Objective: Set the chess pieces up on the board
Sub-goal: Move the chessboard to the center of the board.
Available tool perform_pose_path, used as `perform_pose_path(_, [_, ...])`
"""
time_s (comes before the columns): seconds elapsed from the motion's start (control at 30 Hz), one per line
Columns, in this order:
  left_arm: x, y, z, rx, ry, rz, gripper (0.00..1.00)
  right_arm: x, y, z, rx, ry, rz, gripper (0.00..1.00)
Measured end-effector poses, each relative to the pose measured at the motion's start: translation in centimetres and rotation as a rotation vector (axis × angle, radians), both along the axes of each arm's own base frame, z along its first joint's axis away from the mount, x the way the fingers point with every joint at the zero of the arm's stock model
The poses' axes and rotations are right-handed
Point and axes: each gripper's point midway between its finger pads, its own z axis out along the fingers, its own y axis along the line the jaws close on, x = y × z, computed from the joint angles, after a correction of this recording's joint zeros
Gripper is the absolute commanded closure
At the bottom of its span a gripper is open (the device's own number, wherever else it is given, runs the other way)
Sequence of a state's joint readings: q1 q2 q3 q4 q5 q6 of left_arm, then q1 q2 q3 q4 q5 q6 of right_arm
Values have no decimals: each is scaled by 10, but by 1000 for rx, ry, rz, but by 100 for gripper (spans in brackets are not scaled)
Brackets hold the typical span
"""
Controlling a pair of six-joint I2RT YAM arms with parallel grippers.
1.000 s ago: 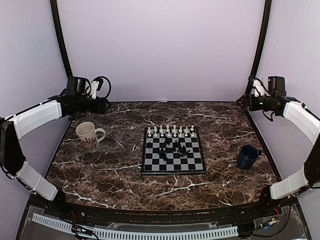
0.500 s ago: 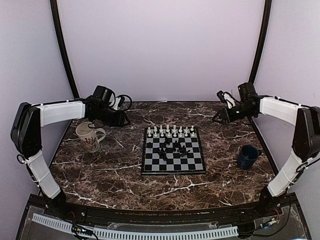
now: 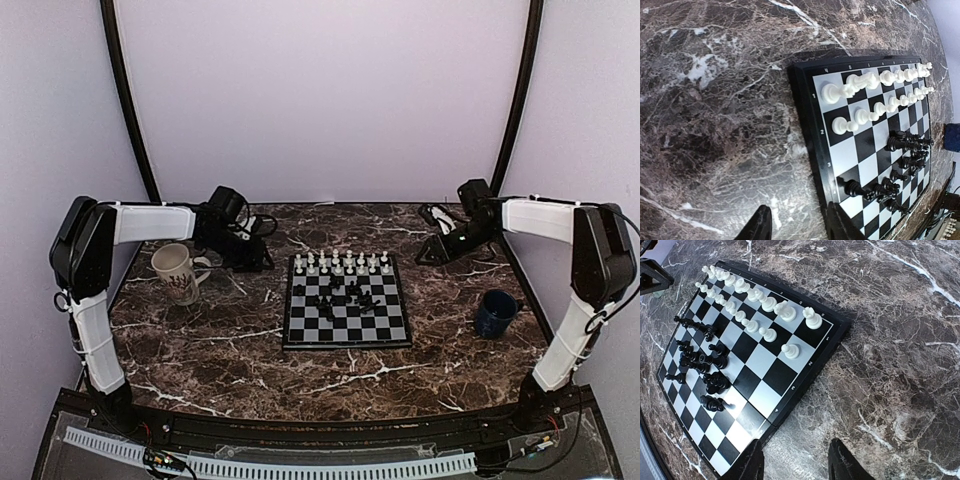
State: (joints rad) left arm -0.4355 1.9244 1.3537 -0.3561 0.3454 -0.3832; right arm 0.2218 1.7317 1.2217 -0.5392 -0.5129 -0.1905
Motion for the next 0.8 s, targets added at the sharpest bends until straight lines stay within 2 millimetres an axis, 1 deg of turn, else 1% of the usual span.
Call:
perform_pose_path(0.13, [-6, -9, 0, -8, 21, -6, 58, -5, 1, -5, 8, 18, 13, 55])
perform_pose_path(0.27, [-10, -16, -8, 6, 27, -15, 56, -14, 4, -19, 26, 63, 29, 56])
perform_pose_path(0.37, [-9, -19, -17, 22, 28, -10, 56, -14, 7, -30, 42, 93, 33, 56])
perform_pose_path(0.43, [-8, -20, -20, 31, 27, 1, 56, -13, 8, -32, 49, 101, 32, 55])
perform_pose_path(0.57, [-6, -22, -19, 30, 19, 15, 55, -9, 10, -34, 58, 96, 29, 55])
perform_pose_path(0.67, [-4, -24, -19, 20, 17, 26, 52, -8, 13, -43, 69, 121, 29, 55])
perform_pose_path(0.8, [-2, -26, -23, 6, 24, 40, 52, -8, 14, -57, 76, 163, 24, 55])
